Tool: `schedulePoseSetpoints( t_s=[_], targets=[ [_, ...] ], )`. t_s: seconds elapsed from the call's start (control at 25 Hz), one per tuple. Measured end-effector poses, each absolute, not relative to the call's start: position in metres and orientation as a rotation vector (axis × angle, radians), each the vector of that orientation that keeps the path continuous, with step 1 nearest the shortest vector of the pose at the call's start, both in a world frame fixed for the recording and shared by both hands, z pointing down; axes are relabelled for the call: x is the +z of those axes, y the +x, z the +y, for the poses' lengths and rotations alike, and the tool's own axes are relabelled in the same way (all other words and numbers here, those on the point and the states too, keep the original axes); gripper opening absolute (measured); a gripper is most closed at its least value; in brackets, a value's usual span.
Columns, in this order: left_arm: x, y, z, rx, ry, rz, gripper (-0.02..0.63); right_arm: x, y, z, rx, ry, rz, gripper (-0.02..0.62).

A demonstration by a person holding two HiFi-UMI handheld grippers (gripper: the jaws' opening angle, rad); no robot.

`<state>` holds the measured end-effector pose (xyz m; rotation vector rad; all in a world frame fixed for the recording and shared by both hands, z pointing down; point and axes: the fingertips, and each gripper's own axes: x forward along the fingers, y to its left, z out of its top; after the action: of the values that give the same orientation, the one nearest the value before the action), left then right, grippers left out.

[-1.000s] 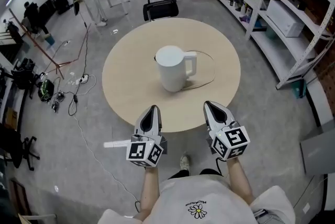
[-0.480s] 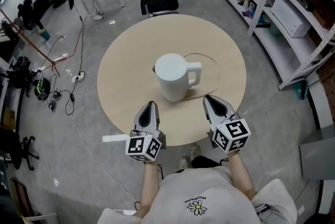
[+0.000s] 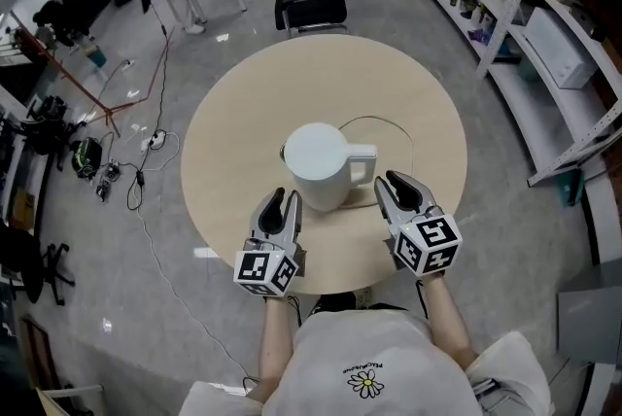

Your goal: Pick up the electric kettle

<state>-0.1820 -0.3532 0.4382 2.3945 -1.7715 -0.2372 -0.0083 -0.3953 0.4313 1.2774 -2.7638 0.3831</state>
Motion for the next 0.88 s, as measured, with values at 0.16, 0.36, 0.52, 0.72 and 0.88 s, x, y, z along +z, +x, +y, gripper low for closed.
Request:
schedulePoseSetpoints(
  t_s=[0.16, 0.36, 0.52, 0.72, 0.88],
  targets=[
    [0.448, -0.17, -0.357, -0.277, 2.508, -1.604, 0.284, 0.452, -0.02, -0.408, 0.38, 1.231, -2.709, 0.114],
    [0.478, -0.17, -0.372, -0.158, 2.499, -1.517, 0.359, 0.482, -0.032, -0.422, 0.353, 1.238, -2.599, 0.173],
    [0.491, -0.161, -0.385, -0.043, 2.551, -1.468, 0.391, 0.495, -0.035, -0.438, 0.317, 1.277, -2.538, 0.176],
    [0.503, -0.159, -0.395, 0.019, 2.568, -1.448, 0.42, 0.506, -0.038, -0.451, 0.328, 1.323, -2.502, 0.178],
    [0.508, -0.164, -0.402, 0.033, 2.567, -1.444, 0.434, 0.511, -0.039, -0.457, 0.326, 1.35, -2.481, 0.178]
  ],
)
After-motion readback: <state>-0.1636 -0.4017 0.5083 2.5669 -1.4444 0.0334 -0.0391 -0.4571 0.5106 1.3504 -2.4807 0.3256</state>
